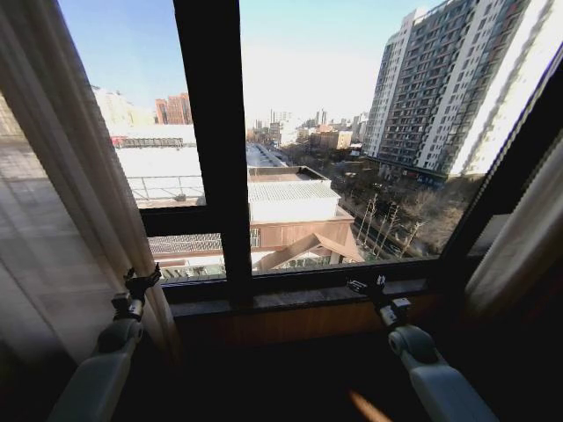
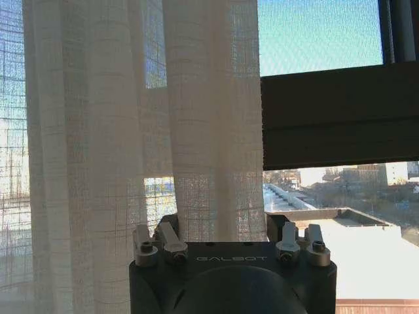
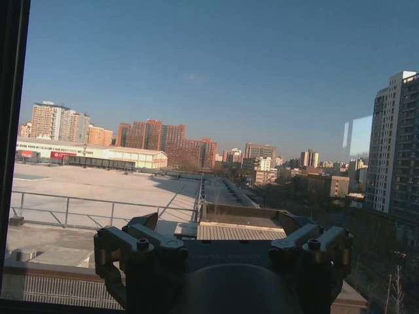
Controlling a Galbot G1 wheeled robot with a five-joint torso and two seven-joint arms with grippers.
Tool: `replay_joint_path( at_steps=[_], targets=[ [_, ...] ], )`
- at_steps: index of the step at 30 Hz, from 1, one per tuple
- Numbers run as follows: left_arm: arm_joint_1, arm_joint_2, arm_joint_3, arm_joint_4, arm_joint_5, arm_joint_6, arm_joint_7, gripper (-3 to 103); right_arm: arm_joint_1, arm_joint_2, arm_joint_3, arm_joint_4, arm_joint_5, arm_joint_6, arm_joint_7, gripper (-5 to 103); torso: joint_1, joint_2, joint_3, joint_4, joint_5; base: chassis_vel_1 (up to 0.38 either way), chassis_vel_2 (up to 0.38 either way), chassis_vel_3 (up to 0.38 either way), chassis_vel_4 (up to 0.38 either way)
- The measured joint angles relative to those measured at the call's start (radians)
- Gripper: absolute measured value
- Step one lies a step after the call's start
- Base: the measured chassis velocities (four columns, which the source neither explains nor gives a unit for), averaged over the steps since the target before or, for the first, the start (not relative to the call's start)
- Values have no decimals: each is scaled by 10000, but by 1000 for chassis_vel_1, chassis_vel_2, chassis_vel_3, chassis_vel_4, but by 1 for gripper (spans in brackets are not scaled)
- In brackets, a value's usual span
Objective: Open the curtains by pulling them apart, changing their state from closed to fully open.
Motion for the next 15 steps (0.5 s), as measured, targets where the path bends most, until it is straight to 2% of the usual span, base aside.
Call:
replay_joint_path(
  at_steps=[4,6,7,8,9,11,12,14,15],
  targets=[
    [-52,-4,0,94,0,-44,36,50,0,0,0,0,0,0,0,100,0,0,0,0,1,0,0,0,0],
    [-58,-6,0,104,1,-47,44,50,0,0,0,0,0,0,0,100,0,0,0,0,1,0,0,0,0],
    [-66,-11,-2,123,4,-57,54,44,0,0,0,0,0,0,0,100,0,0,0,1,0,0,0,0,0],
    [-70,-17,-5,132,6,-66,64,44,0,0,0,0,0,0,0,100,1,0,0,1,1,0,0,0,0],
    [-70,-24,-7,137,9,-74,72,34,0,0,0,0,0,0,0,100,0,0,0,0,1,0,0,0,0],
    [-70,-41,-14,139,19,-88,92,23,0,0,0,0,0,0,0,100,0,-1,0,0,1,0,0,0,0],
    [-70,-41,-14,139,19,-88,92,23,0,0,0,0,0,0,0,100,0,-1,0,0,1,0,0,0,0],
    [-53,-59,-56,123,24,-107,98,12,0,0,0,0,0,0,0,100,0,0,0,0,1,0,0,0,0],
    [-53,-59,-56,123,24,-107,98,12,0,0,0,0,0,0,0,100,0,0,0,0,1,0,0,0,0]
  ],
)
